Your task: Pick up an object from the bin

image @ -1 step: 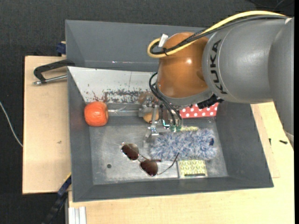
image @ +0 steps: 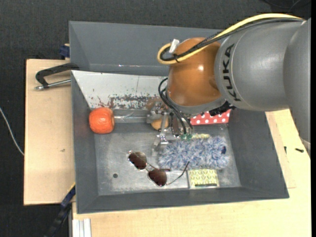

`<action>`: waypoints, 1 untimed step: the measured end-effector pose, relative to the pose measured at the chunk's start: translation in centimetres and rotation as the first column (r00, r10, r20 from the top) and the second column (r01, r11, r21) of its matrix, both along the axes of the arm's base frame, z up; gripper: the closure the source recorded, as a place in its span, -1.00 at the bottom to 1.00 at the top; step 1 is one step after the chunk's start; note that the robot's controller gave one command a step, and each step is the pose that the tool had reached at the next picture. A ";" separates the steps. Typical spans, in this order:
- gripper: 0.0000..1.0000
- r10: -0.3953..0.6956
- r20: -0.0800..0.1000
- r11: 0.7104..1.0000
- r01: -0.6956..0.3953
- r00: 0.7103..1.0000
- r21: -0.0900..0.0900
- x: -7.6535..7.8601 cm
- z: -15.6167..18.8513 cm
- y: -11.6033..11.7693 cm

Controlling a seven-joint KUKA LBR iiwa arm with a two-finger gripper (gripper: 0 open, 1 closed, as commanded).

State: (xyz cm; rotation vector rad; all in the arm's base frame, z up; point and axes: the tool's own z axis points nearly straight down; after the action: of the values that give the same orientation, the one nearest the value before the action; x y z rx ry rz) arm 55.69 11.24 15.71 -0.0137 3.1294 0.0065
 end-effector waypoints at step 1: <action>-1.00 0.029 -0.016 1.000 -0.029 0.999 -0.004 -3.7 -6.7 -2.3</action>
Offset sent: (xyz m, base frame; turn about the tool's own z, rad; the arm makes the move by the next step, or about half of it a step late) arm -0.0350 -0.0076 -0.0871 -0.2142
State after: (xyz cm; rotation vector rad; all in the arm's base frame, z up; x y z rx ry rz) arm 51.97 8.94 9.02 -0.0593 3.1448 0.0001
